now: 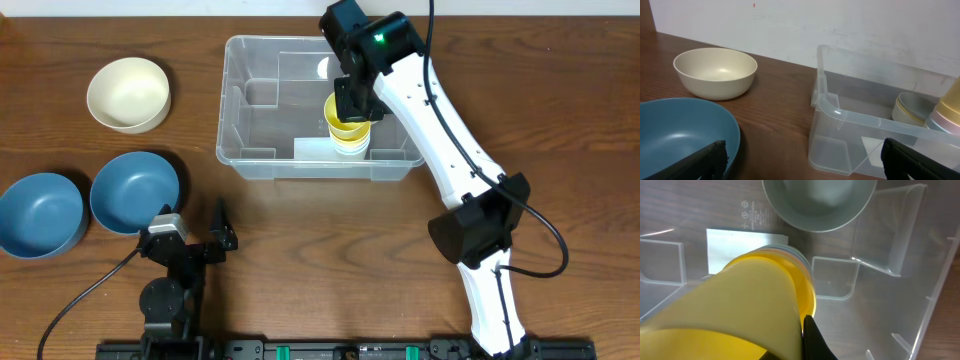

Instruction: Pack container

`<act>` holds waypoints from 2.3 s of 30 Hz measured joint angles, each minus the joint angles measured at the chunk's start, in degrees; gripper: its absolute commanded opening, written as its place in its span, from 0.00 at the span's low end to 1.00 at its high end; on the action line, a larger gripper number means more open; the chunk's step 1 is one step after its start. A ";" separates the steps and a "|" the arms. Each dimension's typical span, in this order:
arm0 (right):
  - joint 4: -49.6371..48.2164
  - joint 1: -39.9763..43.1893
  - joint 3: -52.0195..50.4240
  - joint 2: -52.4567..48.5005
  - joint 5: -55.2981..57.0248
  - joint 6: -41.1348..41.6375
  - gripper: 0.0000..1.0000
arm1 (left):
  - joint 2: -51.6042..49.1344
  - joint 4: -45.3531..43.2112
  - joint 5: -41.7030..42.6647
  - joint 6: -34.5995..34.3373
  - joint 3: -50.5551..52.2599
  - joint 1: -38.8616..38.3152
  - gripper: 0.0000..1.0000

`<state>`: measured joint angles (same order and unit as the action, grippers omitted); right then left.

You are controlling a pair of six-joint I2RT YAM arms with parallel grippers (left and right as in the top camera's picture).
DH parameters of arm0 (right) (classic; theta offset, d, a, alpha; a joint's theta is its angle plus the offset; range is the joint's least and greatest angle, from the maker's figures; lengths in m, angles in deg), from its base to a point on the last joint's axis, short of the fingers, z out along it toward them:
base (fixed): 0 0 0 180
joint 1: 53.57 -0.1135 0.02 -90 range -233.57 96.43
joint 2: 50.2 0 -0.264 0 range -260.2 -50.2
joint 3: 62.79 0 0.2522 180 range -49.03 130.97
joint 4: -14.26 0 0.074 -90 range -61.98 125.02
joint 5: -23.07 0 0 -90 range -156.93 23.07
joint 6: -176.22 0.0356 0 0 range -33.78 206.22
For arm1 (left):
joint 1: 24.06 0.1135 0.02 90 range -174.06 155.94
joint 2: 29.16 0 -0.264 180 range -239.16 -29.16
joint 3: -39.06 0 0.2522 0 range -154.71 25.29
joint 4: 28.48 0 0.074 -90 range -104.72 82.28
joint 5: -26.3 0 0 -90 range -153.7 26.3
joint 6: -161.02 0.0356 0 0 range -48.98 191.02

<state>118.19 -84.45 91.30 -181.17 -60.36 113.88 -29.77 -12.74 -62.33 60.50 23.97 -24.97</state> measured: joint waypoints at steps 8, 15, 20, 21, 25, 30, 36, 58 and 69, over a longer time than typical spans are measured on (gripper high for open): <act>0.28 0.55 -0.11 -0.04 0.94 0.57 0.76 | 0.00 0.00 0.00 0.00 0.00 0.00 0.98; 1.70 1.25 -0.11 -0.02 1.01 0.59 0.79 | 0.00 0.02 0.00 0.00 0.00 0.00 0.98; 2.01 3.10 -0.09 1.33 0.96 0.57 0.88 | 0.00 0.00 0.00 0.00 0.00 0.00 0.98; 2.05 3.96 -0.09 2.21 0.96 0.48 0.93 | 0.00 0.00 0.00 0.00 0.00 0.00 0.98; 2.10 9.29 0.04 6.93 1.01 0.26 0.99 | 0.00 0.00 0.00 -0.02 0.00 0.00 0.98; 1.77 20.17 1.14 11.89 1.25 0.22 0.99 | 0.00 0.00 0.00 0.00 0.00 0.00 0.98; 3.08 32.54 1.33 12.28 1.68 0.22 0.99 | 0.00 0.00 0.00 -0.02 0.00 0.00 0.98; 3.43 45.55 1.33 12.31 1.22 0.22 0.99 | 0.00 0.24 1.44 -1.31 -0.09 0.00 0.98; 3.43 45.59 1.33 12.31 0.98 0.22 0.99 | -3.45 17.62 15.08 -7.98 -11.15 0.00 0.98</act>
<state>121.62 -38.85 92.63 -168.87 -59.38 114.10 -33.22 4.88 -47.25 52.52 12.83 -24.97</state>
